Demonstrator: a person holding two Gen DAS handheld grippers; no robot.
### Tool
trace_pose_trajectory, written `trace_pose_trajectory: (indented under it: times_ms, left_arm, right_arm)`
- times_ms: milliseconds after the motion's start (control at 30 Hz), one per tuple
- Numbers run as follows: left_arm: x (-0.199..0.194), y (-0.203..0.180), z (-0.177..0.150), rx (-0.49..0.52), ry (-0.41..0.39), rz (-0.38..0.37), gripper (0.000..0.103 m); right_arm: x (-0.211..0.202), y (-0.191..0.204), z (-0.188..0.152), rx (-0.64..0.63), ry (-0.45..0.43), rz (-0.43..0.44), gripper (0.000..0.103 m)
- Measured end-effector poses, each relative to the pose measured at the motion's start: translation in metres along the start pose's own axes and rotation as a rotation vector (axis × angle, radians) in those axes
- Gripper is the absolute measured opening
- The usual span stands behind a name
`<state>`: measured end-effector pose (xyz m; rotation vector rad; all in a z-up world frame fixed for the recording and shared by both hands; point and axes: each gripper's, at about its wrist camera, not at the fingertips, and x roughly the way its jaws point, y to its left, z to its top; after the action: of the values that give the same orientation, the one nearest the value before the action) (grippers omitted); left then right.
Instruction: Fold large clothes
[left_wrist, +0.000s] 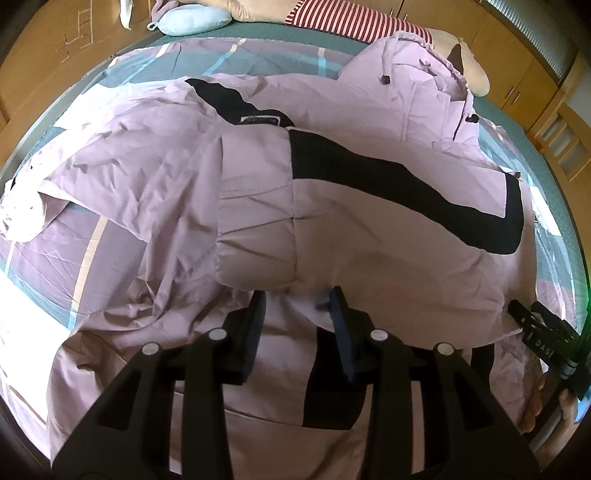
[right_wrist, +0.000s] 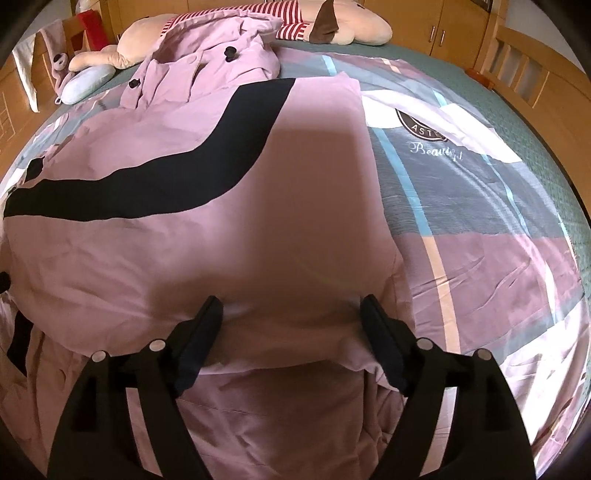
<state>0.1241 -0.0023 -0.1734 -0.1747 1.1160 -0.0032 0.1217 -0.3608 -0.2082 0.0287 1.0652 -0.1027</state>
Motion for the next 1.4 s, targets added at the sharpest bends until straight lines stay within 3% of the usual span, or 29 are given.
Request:
trace_pose_trajectory:
  times_ms: [300,367,433,567,667,733,867,1033,1100,1267,1400]
  left_arm:
    - [-0.011,0.005,0.003,-0.017,-0.050,-0.005,0.041]
    - [-0.017,0.013,0.004,-0.047,-0.080,0.047,0.042]
    - [-0.020,0.020,0.007,-0.074,-0.099,0.050,0.046]
    - [-0.029,0.019,0.008,-0.065,-0.145,0.064,0.045]
    - [-0.025,0.004,0.006,0.018,-0.139,0.063,0.045]
    - [-0.010,-0.006,0.003,0.078,-0.078,0.061,0.040]
    - [0.012,-0.011,-0.003,0.107,-0.011,0.106,0.042]
    - [0.016,0.010,0.002,0.008,0.048,0.023,0.045]
    - [0.006,0.017,0.003,-0.037,0.002,0.004,0.045]
    - [-0.015,0.007,0.003,0.034,-0.123,0.074,0.047]
    - [0.016,0.003,0.004,0.053,0.011,0.071,0.051]
  right_arm:
    - [0.000,0.002,0.000,-0.008,-0.001,-0.001,0.083]
    - [-0.001,0.002,0.000,-0.003,-0.004,0.001,0.083]
    - [-0.006,0.001,0.002,0.007,-0.016,-0.002,0.083]
    - [-0.047,0.000,0.005,0.043,-0.199,0.021,0.083]
    - [-0.060,0.005,0.004,0.036,-0.262,0.046,0.083]
    - [-0.047,0.011,0.003,0.013,-0.205,0.040,0.083]
    - [-0.010,0.010,-0.002,0.024,-0.043,0.029,0.083]
    - [-0.007,0.012,-0.002,0.019,-0.035,0.023,0.084]
    - [-0.005,0.014,-0.002,0.008,-0.036,0.012,0.085]
    - [-0.006,0.014,-0.003,0.005,-0.036,0.008,0.086]
    - [-0.008,0.014,-0.002,0.008,-0.040,0.012,0.087]
